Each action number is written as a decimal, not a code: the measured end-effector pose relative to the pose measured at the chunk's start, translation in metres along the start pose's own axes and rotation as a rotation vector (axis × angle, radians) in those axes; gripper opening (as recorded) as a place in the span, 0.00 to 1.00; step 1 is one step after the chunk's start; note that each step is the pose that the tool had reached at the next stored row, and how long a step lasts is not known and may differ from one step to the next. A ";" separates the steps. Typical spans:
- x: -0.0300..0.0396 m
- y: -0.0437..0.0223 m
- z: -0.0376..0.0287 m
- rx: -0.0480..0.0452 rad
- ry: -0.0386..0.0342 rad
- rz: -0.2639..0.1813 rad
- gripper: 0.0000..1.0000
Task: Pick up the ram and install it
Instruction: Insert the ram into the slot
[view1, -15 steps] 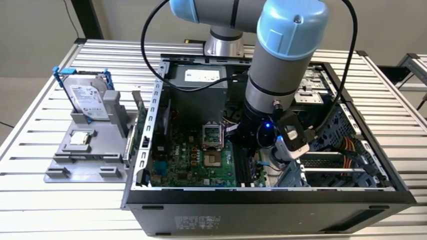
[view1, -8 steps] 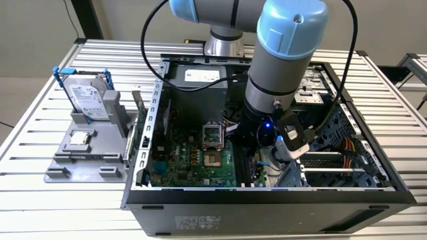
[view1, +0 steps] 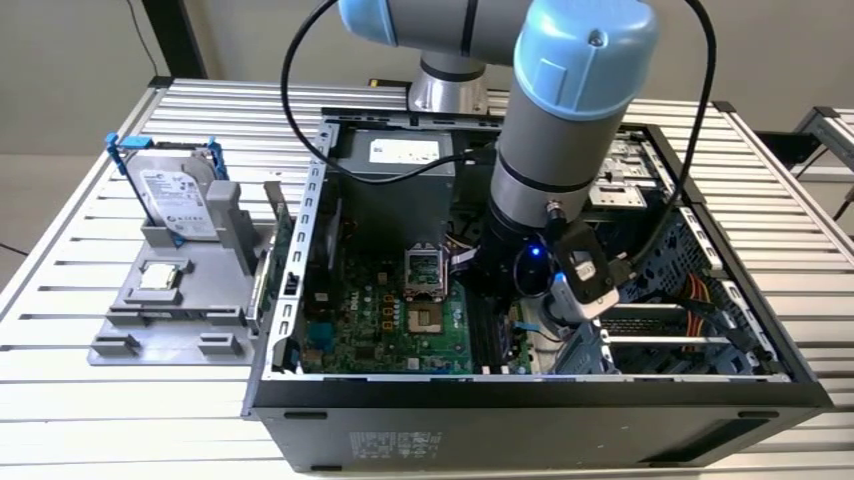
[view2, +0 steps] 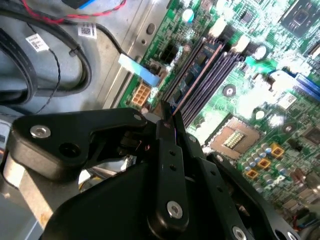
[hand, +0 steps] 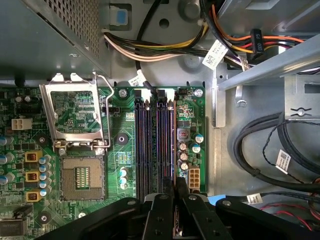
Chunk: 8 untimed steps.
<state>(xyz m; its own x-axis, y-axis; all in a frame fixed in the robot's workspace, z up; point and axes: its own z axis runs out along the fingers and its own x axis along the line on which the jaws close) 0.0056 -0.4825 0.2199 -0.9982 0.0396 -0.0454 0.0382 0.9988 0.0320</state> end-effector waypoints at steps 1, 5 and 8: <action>0.0000 -0.0004 0.0001 -0.0003 -0.0001 0.000 0.00; -0.0001 -0.0007 0.0002 -0.0006 -0.0001 0.000 0.00; -0.0001 -0.0009 0.0001 -0.0004 -0.0001 0.000 0.00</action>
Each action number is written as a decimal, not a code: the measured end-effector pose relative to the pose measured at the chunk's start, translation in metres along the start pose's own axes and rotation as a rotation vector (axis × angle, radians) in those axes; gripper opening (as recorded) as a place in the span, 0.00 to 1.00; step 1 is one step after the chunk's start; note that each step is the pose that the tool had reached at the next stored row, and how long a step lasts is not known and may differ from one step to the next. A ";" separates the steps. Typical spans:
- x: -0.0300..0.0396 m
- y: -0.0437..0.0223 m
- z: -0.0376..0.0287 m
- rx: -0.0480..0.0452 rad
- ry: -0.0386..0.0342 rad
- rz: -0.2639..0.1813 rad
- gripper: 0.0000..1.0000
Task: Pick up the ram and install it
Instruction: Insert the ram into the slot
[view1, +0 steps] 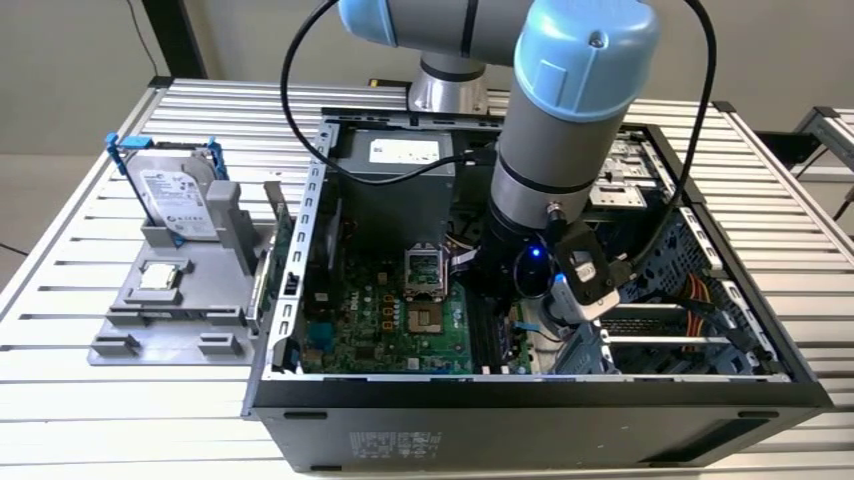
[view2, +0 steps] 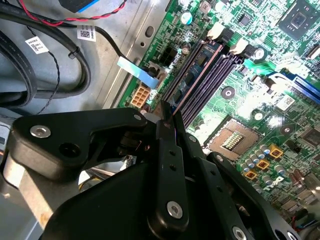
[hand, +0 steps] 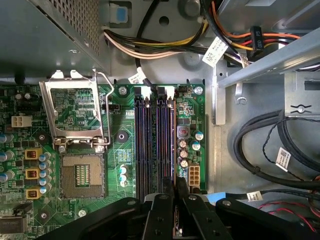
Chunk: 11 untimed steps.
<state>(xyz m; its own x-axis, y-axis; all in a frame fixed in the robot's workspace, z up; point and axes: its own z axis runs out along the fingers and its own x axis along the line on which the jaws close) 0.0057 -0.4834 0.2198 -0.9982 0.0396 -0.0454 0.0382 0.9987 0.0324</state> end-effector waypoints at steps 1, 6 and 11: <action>0.0000 0.0000 0.0000 0.0001 0.0000 0.000 0.00; 0.0000 -0.0001 0.0013 0.0115 -0.0002 -0.001 0.00; 0.0001 -0.0001 0.0022 0.0198 0.0000 -0.001 0.00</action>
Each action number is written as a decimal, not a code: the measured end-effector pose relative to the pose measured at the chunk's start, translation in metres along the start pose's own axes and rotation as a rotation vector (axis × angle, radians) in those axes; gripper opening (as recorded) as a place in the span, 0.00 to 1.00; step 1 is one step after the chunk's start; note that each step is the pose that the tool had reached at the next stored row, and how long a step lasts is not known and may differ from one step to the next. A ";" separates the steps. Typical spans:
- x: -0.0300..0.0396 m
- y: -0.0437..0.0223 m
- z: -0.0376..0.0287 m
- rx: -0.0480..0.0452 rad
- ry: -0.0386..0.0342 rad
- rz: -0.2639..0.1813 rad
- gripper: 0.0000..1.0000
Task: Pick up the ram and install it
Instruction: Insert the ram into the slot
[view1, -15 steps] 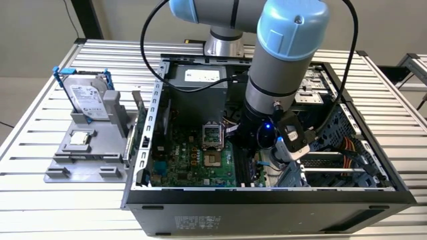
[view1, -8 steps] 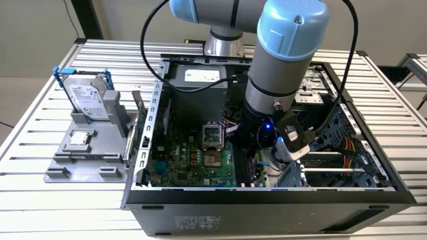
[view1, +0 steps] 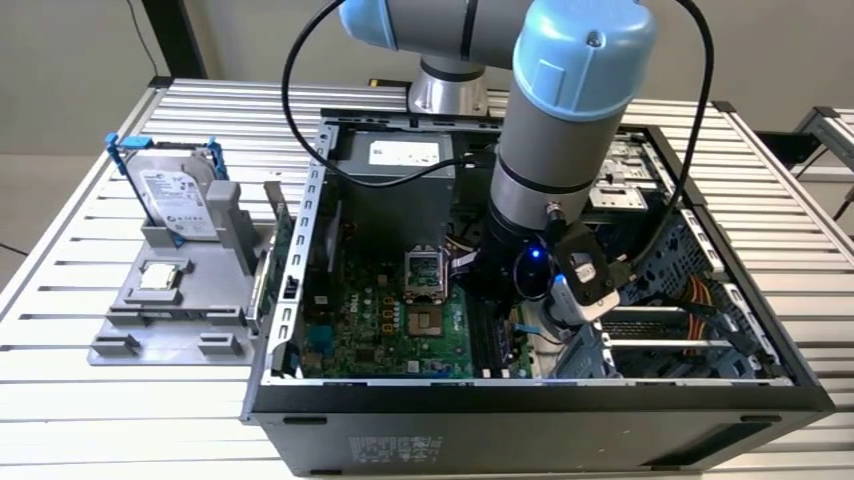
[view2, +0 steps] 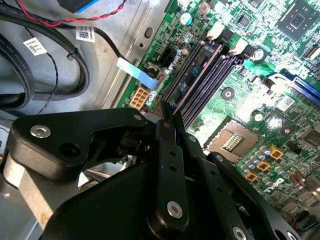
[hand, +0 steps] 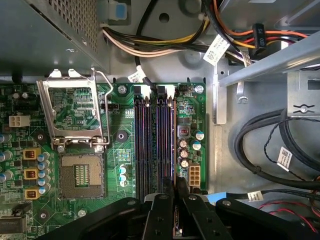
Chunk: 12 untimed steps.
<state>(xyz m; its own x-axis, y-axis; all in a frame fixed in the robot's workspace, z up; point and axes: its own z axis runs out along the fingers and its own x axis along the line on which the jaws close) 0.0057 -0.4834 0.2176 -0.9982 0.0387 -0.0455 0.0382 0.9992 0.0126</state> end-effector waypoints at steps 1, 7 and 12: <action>0.0000 0.0000 0.0001 0.0002 0.0000 0.000 0.00; 0.0001 0.0011 0.0008 0.0011 -0.0001 0.000 0.00; 0.0002 0.0031 0.0016 0.0006 0.0000 0.000 0.00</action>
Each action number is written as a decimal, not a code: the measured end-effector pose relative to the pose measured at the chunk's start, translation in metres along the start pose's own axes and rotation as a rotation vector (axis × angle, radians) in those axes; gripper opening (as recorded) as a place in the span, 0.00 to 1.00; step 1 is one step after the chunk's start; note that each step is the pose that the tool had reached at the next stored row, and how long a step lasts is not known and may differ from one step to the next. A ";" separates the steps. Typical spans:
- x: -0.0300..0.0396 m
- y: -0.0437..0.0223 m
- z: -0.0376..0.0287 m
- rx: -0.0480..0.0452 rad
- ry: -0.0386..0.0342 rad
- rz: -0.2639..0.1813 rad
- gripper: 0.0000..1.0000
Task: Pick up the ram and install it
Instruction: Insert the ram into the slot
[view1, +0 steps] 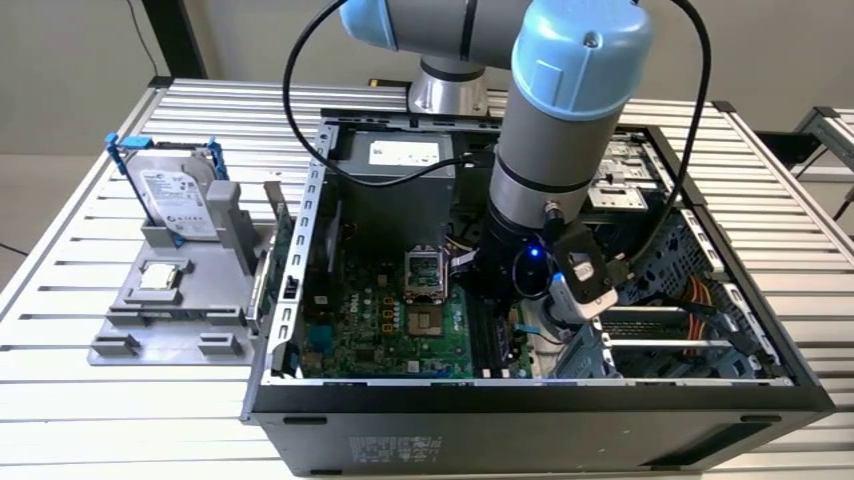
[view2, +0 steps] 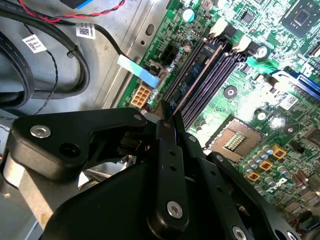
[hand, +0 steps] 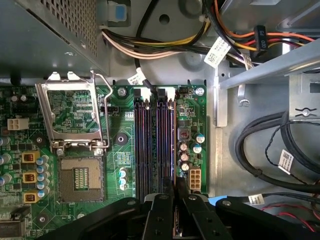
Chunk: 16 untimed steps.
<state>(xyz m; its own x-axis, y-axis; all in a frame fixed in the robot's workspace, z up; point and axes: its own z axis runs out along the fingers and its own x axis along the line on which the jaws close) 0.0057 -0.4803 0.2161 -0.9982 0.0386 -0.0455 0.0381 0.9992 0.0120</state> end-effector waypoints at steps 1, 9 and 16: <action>0.0000 0.0000 0.0000 0.0000 0.0000 0.000 0.00; 0.0000 -0.0013 0.0003 0.0007 0.0000 0.000 0.00; 0.0001 -0.0011 0.0021 0.0065 -0.0002 0.000 0.00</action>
<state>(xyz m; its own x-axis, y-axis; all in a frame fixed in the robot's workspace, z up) 0.0057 -0.4814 0.2140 -0.9982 0.0384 -0.0457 0.0382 0.9993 0.0055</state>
